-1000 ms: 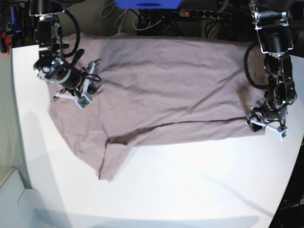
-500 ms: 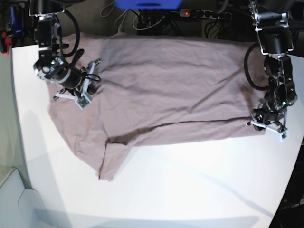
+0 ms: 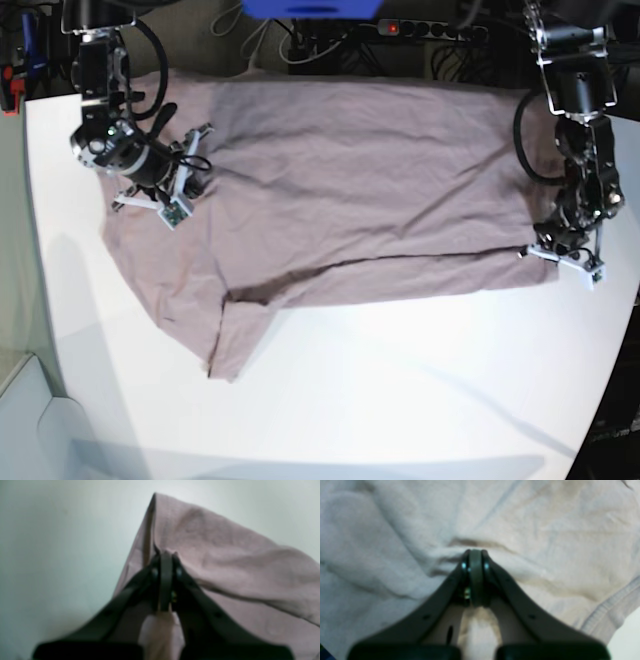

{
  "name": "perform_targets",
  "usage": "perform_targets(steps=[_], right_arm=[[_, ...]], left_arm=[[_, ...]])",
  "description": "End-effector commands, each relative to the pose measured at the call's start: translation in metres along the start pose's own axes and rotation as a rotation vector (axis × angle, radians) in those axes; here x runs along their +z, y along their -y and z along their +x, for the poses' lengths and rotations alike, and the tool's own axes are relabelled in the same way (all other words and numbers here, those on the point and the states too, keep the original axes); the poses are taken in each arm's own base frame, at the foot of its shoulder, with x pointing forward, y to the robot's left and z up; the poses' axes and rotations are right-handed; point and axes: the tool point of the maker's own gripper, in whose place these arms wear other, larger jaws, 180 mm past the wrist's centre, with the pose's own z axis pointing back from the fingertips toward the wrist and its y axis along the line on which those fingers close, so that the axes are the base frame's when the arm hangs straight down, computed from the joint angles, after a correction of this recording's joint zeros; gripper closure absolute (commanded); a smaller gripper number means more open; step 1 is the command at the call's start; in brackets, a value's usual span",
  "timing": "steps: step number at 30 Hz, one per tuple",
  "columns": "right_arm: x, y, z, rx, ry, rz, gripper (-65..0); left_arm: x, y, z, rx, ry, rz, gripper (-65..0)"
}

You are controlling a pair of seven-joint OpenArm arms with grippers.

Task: Layout the t-shirt on the table in an organized manner, then fold the t-shirt properly
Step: 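Hold the collar corner with the right gripper and pull the side taut with the left, then drag the right gripper along the shirt edge toward the hem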

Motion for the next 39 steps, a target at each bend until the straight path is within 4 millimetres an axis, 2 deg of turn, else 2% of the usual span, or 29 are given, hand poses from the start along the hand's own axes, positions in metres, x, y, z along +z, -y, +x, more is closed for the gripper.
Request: perform_targets(steps=[1, 7, 10, 13, 17, 24, 30, 36, 39], right_arm=[[0.003, 0.004, -0.006, 0.016, -0.029, -0.007, 0.0], [0.003, 0.004, -0.006, 0.016, -0.029, -0.007, 0.0], [0.003, 0.004, -0.006, 0.016, -0.029, -0.007, 0.0], [0.003, 0.004, -0.006, 0.016, -0.029, -0.007, 0.0], [0.003, 0.005, -0.006, 0.017, -0.03, -0.008, 0.0], [0.003, 0.005, -0.006, 0.017, -0.031, -0.007, 0.0], [0.003, 0.005, -0.006, 0.017, -0.031, -0.007, 0.0], [0.003, 0.005, -0.006, 0.017, -0.031, -0.007, 0.0], [0.003, 0.004, -0.007, 0.016, -0.033, -0.007, 0.0]], left_arm=[[0.008, 0.005, 0.036, -0.012, 0.092, -0.017, 0.0], [0.021, 0.026, 0.071, -0.025, 0.186, -0.058, 0.0], [0.017, 0.036, 0.076, -0.002, 0.195, -0.072, 0.0], [0.012, 0.032, 0.087, 0.051, 0.204, -0.064, 0.0], [-0.002, 0.027, 0.093, 0.151, 0.181, -0.057, 0.0], [-0.014, -0.006, 0.103, 0.37, 0.215, -0.017, 0.0], [-0.024, -0.006, 0.107, 0.476, 0.21, -0.024, 0.0], [-0.02, 0.003, 0.135, 0.511, 0.254, -0.056, 0.0], [-0.02, 0.004, 0.138, 0.513, 0.26, -0.059, 0.0]])
